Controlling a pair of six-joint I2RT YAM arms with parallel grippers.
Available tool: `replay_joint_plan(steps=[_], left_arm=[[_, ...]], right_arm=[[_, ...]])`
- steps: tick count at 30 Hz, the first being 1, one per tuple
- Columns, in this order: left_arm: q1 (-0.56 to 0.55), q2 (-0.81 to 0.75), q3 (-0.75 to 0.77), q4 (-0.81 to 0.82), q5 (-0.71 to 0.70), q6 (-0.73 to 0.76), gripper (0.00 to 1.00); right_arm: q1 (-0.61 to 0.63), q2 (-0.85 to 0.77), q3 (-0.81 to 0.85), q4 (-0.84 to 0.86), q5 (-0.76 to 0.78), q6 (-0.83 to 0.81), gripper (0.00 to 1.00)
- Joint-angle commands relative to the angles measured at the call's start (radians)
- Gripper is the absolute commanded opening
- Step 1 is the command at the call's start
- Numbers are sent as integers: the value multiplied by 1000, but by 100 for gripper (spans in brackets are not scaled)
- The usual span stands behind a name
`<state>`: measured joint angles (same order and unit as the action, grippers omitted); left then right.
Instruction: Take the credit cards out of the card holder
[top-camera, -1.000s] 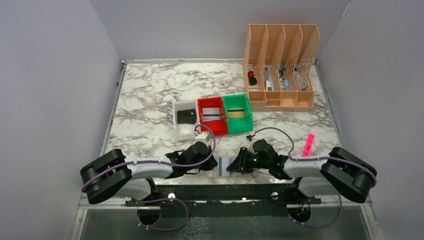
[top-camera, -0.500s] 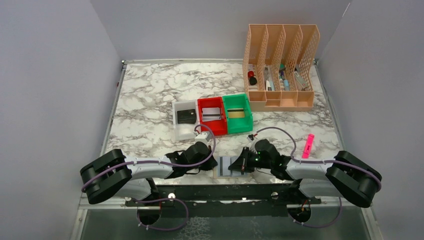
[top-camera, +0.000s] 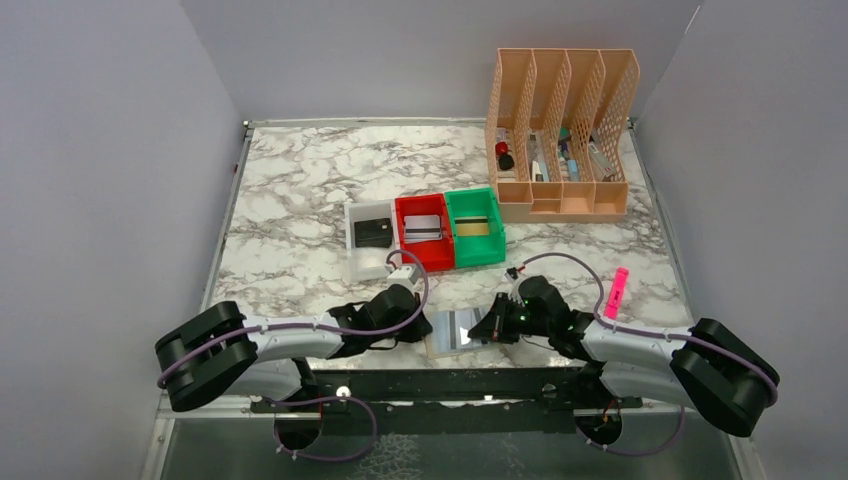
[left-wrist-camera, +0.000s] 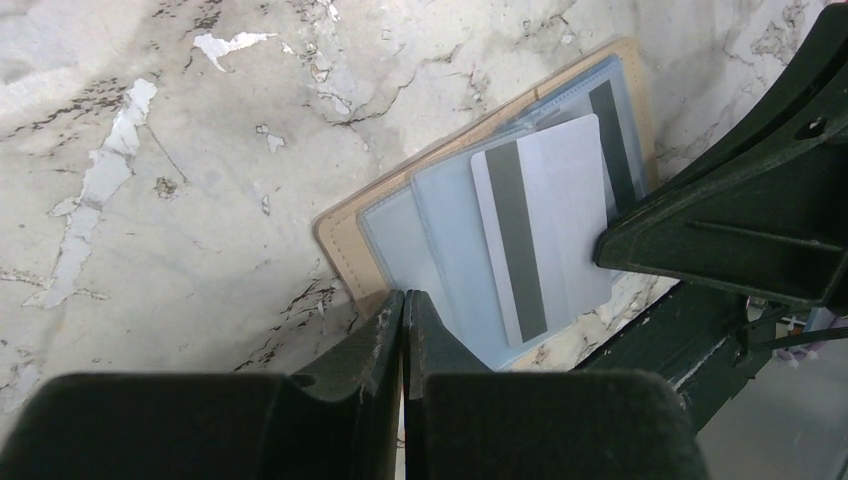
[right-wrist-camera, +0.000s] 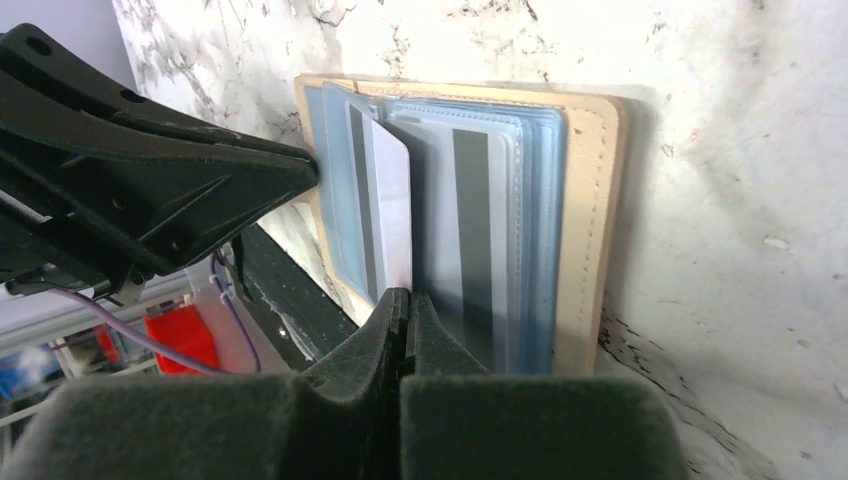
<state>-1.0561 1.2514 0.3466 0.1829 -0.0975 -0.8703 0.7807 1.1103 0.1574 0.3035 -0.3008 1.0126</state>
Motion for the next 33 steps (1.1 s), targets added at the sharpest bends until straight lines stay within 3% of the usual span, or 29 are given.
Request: replay_joint_plan(steps=[1,9,11,15,19,28,33], left_arm=[[-7,-20,-44,-125,-35,10,8],[-6,-72,-43,-142,-65,14,11],[-6,-98,-37,-149,-86,16,17],[-5,-164,0,-185,-136,34,38],[-5,-198,37,-101,-90,57,44],[-9,7,92,104,144,81,43],[-34,119,101,116,142,51,30]], right_arm=[[-21,-1,31,-68,-18,-72,1],[-26,-16,26,-75,-54,-76,1],[-26,-9,29,-71,-51,-78,1],[-26,36,40,-53,-48,-76,1],[-26,82,33,13,-58,-57,1],[-26,104,20,57,-53,-43,1],[-26,74,22,35,-19,-43,2]])
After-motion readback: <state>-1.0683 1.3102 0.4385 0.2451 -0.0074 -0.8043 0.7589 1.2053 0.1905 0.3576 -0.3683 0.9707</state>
